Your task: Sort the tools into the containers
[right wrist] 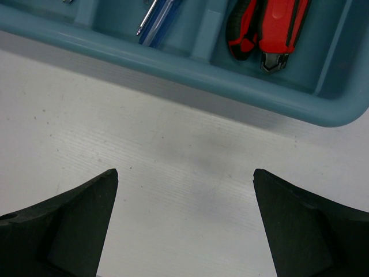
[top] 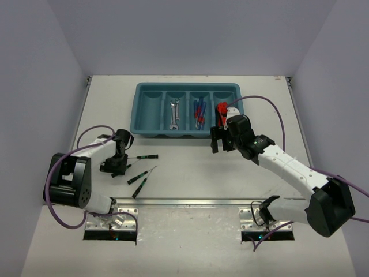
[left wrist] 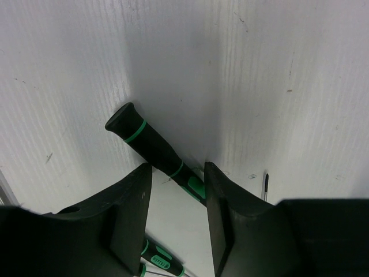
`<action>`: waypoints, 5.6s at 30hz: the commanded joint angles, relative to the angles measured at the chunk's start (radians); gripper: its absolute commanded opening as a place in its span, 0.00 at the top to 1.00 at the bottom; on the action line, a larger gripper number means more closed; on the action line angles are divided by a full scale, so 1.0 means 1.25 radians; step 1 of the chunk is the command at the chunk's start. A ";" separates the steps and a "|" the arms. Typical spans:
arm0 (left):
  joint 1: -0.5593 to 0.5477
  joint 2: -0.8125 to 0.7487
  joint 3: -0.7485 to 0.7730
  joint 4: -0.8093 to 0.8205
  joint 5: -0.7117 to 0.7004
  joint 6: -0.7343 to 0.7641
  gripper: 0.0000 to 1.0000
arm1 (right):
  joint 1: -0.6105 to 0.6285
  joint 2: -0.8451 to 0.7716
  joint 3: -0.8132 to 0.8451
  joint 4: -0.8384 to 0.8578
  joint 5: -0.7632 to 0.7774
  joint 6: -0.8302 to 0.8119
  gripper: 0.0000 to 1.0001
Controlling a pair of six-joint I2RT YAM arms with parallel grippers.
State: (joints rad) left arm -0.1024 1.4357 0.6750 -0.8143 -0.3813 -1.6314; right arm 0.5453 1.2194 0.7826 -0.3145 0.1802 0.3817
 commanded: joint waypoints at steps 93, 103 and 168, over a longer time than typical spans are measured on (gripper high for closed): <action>-0.119 -0.019 0.672 -0.170 -0.261 0.307 0.00 | -0.011 -0.007 -0.009 0.049 0.023 -0.014 0.01; -0.157 -0.225 0.215 -0.095 -0.066 0.020 0.02 | -0.010 -0.005 -0.008 0.049 0.021 -0.012 0.01; -0.172 -0.016 0.207 -0.114 -0.165 -0.100 1.00 | -0.010 0.003 -0.009 0.052 0.004 -0.012 0.01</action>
State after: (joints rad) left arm -0.3317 1.5783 0.9138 -0.8530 -0.4086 -1.7330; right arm 0.5362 1.2263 0.7670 -0.2878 0.1810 0.3733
